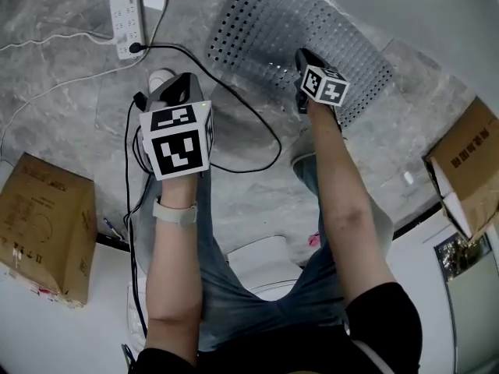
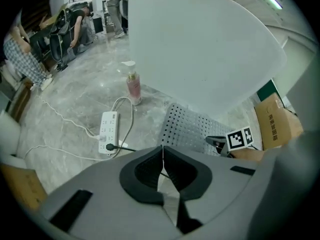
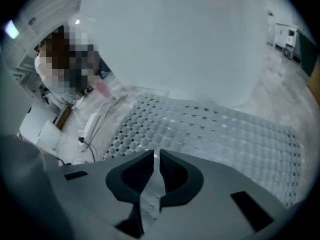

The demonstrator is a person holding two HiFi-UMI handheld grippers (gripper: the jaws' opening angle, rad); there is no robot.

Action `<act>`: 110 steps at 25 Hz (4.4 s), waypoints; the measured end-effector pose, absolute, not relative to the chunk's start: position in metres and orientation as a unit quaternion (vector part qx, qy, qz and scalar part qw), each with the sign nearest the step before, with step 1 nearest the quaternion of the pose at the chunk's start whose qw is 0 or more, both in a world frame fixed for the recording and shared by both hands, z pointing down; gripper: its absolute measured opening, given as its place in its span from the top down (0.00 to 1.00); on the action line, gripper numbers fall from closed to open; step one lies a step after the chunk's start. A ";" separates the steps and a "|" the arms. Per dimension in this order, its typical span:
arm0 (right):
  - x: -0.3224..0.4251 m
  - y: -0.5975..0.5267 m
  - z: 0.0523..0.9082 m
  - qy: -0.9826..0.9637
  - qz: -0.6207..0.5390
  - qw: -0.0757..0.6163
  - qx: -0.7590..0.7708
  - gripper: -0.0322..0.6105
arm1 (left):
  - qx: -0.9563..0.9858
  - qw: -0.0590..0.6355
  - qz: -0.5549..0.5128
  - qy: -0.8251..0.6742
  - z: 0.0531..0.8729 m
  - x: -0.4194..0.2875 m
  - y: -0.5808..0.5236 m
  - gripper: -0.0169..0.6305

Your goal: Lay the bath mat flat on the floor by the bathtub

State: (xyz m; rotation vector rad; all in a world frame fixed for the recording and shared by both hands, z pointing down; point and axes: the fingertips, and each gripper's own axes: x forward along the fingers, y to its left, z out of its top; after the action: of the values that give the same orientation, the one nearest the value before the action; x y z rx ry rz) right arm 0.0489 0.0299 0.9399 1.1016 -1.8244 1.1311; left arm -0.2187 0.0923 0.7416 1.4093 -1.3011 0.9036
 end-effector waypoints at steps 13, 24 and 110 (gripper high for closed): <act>-0.164 0.065 0.988 -0.744 0.473 0.390 0.265 0.88 | 0.563 0.506 0.362 -0.545 0.731 -0.295 0.047 0.94; -0.167 0.052 1.020 -0.699 0.438 0.479 0.300 0.91 | 0.563 0.508 0.339 -0.557 0.726 -0.320 0.022 0.94; 0.183 0.051 0.171 -0.814 0.304 0.131 0.477 0.91 | 0.842 0.255 0.242 -0.410 0.211 0.013 0.043 0.95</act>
State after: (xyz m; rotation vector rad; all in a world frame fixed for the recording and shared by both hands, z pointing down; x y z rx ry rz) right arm 0.1831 0.0513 0.1713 1.3846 -2.3640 0.8814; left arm 0.0128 0.0432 0.2109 2.2868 -1.1134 0.6560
